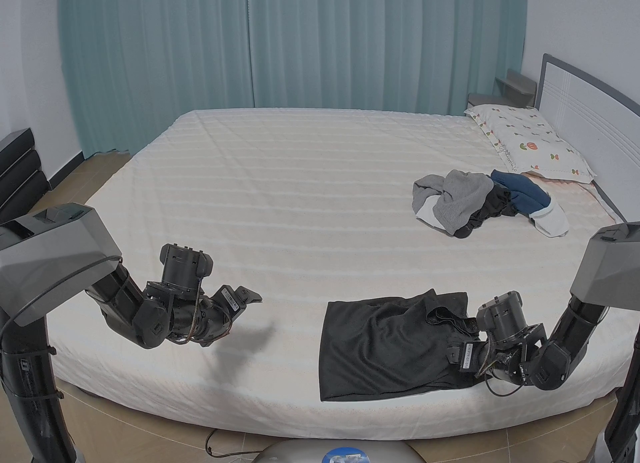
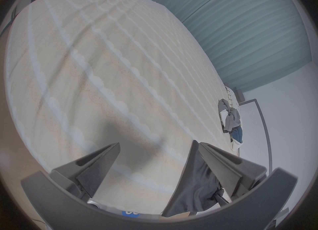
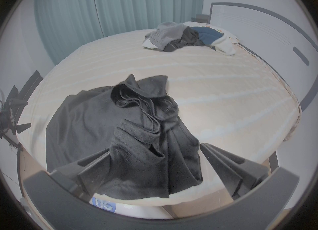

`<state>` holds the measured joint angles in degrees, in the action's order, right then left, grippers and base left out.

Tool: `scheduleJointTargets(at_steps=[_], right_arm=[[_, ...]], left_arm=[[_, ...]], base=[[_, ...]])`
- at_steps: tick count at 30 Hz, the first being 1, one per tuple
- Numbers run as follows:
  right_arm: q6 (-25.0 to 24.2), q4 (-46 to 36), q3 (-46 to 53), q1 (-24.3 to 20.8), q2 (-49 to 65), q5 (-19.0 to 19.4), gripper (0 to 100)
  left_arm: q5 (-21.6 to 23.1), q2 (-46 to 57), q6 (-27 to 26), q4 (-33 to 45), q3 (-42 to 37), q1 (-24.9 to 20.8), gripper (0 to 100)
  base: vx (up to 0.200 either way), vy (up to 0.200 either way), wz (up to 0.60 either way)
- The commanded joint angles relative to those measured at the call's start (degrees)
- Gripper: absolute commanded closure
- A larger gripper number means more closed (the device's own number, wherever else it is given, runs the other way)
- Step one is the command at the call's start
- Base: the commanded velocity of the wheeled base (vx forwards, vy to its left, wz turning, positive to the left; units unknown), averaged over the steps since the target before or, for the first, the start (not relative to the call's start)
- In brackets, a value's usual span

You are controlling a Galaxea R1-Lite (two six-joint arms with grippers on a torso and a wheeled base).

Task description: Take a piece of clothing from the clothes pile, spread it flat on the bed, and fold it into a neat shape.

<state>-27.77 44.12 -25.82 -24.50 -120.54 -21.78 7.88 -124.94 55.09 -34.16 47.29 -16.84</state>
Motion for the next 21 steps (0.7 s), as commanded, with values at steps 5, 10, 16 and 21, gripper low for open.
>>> scheduleJointTargets(at_steps=[5,10,16,21], right_arm=[[0.7,11.43,11.32,5.69,-0.4,3.42,0],[0.88,18.46,16.5,7.54,-0.48,5.17,0],[0.35,24.7,19.84,9.65,0.31,7.19,0],[0.7,30.59,20.19,10.44,4.09,9.3,0]], left_arm=[[-0.23,0.05,0.02,-0.03,-0.09,-0.22,0],[-0.23,0.05,0.02,-0.03,-0.09,-0.22,0],[-0.32,0.05,0.02,0.06,-0.18,-0.3,0],[-0.32,0.05,0.02,0.06,-0.18,-0.3,0]], base=[[0.0,0.0,0.0],[0.0,0.0,0.0],[0.0,0.0,0.0],[0.0,0.0,0.0]])
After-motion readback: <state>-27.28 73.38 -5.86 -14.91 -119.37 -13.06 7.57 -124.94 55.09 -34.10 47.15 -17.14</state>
